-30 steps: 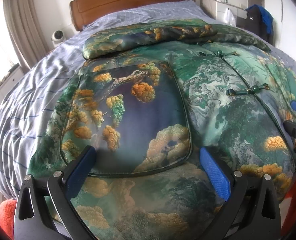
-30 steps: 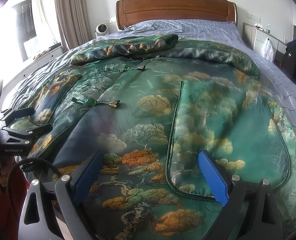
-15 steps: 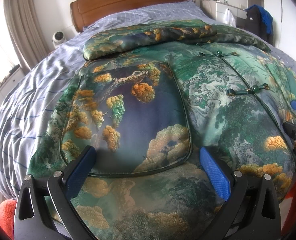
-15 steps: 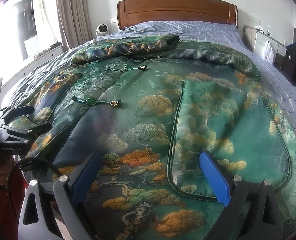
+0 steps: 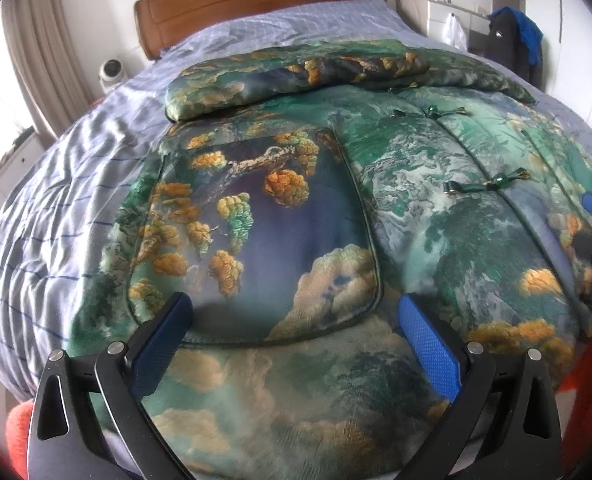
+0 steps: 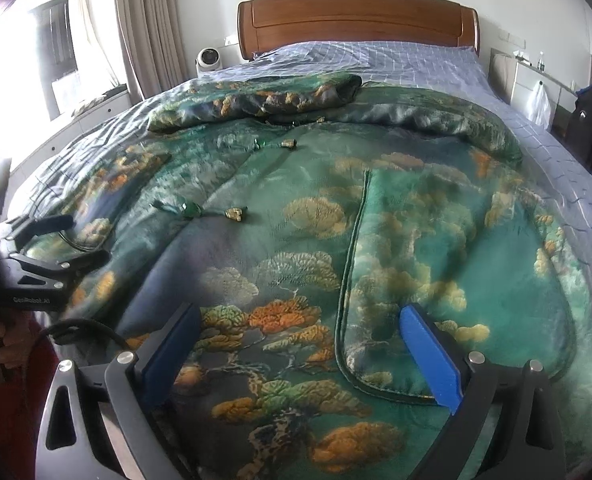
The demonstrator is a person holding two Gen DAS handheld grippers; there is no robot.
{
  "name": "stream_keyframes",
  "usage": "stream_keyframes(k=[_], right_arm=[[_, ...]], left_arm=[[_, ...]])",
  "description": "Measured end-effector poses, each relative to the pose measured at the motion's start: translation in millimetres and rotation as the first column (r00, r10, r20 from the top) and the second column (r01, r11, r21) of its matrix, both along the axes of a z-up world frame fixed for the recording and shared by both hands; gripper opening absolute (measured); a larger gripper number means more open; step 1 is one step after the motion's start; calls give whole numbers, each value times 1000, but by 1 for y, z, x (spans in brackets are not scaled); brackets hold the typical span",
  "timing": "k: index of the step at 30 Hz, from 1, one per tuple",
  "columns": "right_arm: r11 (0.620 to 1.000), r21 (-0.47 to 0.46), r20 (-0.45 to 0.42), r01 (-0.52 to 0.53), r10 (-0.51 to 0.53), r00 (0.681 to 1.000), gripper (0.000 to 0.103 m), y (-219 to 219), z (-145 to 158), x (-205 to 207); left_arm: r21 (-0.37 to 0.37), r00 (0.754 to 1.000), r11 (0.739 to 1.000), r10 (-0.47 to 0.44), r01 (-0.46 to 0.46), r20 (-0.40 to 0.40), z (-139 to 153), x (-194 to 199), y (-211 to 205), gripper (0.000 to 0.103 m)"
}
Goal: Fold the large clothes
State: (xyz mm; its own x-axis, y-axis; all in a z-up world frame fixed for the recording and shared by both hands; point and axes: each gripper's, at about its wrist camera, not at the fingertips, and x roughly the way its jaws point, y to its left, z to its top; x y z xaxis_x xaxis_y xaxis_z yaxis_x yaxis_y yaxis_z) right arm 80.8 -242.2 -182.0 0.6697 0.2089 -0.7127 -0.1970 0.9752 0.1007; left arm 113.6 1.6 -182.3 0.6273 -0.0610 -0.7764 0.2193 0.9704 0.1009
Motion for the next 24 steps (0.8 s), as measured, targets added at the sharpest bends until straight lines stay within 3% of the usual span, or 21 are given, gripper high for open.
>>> stream_keyframes(k=[2,5,11,14,16,20,24], right_arm=[[1000,31,14,2,-2,1000,98,-8,14,-5],[999,32,63,14,-16,998,98,-29,43,-20],[983,-185,54,2,8,998,98,-79,68,-53],[969,-244,22,28,-23,999,98,-105,64,-60],[972,-226,5,57,-57,998,98,-124,63,-63],[989,-92,-18,114,-116,993,98,-158,62,-66],[992,-25,-46,124,-125,991,98,-169,61,-62]], left_arm=[[-5,1000,1000,-20,20,-7,14,-1,6,102],[2,999,1000,-21,21,44,43,-4,33,102],[18,993,994,109,-110,40,56,16,111,103],[-35,982,982,183,-185,-53,42,36,147,103],[-93,976,976,188,-199,-112,32,46,161,103],[-145,970,972,155,-183,-187,18,65,169,103],[-224,960,957,124,-182,-250,7,78,182,102]])
